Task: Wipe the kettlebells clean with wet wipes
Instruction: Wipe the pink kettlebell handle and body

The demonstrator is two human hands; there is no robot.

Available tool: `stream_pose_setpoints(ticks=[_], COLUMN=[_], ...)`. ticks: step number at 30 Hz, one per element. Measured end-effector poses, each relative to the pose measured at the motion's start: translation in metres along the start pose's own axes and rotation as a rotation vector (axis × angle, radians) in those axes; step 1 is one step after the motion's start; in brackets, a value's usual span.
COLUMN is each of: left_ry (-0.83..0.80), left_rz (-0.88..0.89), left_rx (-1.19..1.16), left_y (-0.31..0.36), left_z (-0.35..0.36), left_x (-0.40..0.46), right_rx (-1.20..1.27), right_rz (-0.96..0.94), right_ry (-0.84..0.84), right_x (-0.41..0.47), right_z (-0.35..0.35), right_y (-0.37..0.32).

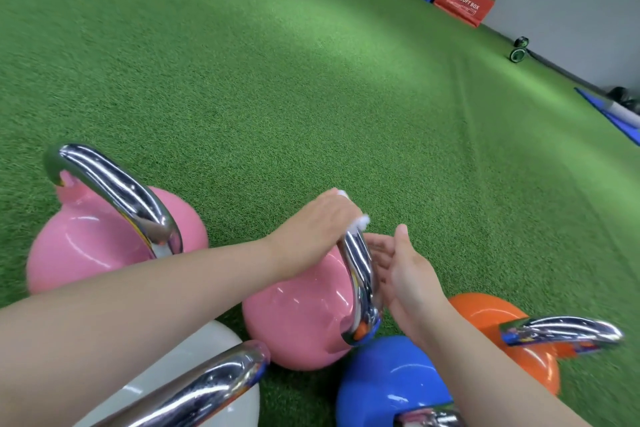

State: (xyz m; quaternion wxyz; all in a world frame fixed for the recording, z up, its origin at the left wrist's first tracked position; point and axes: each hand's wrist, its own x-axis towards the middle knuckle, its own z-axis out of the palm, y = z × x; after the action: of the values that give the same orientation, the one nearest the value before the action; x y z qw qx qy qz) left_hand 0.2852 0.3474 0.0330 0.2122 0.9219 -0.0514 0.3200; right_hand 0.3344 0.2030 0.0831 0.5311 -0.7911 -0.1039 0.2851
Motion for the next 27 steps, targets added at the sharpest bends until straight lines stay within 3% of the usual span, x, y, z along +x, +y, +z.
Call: stream_pose_setpoints(ticks=[3,5,7,10,12,13,16,21,24,27], left_ry=[0.076,0.043,-0.052,-0.253,-0.314,-0.293,-0.148,0.013,-0.087,-0.264], left_rz=[0.353,0.349,0.088,-0.564,-0.737,-0.726,-0.478,0.164,0.389,0.476], left_rx=[0.129,0.08,-0.059,-0.43,-0.457,-0.427,-0.319,0.153,0.288,0.331], left_y=[0.003,-0.001,-0.007,-0.022,-0.026,-0.023,-0.009,0.023,0.037,0.031], left_z=[0.007,0.002,-0.002,-0.004,0.001,0.002,-0.004,0.009,0.008,-0.008], left_x=[-0.005,-0.001,0.002,-0.004,-0.012,-0.012,-0.003,-0.015,-0.026,-0.024], right_rx=[0.102,0.17,0.21,0.237,0.262,0.284,0.352,0.452,0.402,0.193], right_rz=[-0.029,0.0,0.039,0.06,0.06,0.065,0.09,0.149,0.136,0.026], right_ry=[0.108,0.152,0.18,0.185,0.182,0.184,0.195,0.21,0.233,0.367], right_x=[-0.01,-0.017,-0.021,-0.028,-0.032,-0.035,-0.043,-0.05,-0.055,-0.061], right_z=[0.0,0.0,0.0,0.001,0.001,0.001,-0.001,0.0,0.0,0.0], right_y=[0.003,0.009,0.015,0.02,0.02,0.021,0.019,0.01,0.008,0.013])
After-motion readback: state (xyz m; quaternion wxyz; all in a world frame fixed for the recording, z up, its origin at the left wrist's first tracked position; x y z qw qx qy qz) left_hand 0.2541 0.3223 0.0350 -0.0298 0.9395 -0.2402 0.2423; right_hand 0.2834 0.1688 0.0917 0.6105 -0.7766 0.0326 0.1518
